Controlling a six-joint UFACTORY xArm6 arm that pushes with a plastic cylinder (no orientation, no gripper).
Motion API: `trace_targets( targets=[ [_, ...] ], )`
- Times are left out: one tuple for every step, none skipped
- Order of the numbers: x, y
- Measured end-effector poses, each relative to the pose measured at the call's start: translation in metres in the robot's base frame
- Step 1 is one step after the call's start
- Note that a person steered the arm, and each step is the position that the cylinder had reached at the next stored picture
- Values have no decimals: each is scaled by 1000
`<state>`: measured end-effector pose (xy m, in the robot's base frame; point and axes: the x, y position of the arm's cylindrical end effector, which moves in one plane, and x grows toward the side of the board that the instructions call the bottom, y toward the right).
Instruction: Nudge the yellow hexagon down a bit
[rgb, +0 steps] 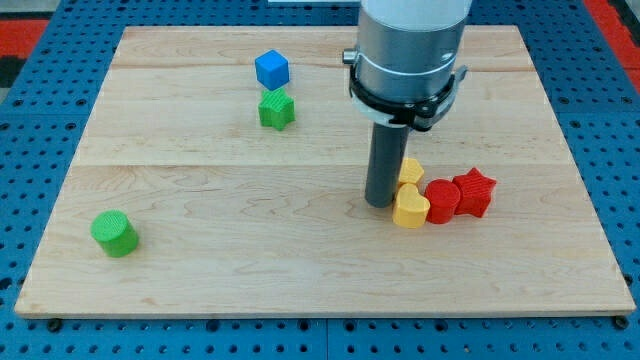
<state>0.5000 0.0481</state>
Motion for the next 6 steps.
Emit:
trace_targets(
  targets=[
    [-19, -21],
    [-55, -21],
    [-42, -6],
    [-39, 32],
    [-42, 34],
    [-46, 29]
  ],
)
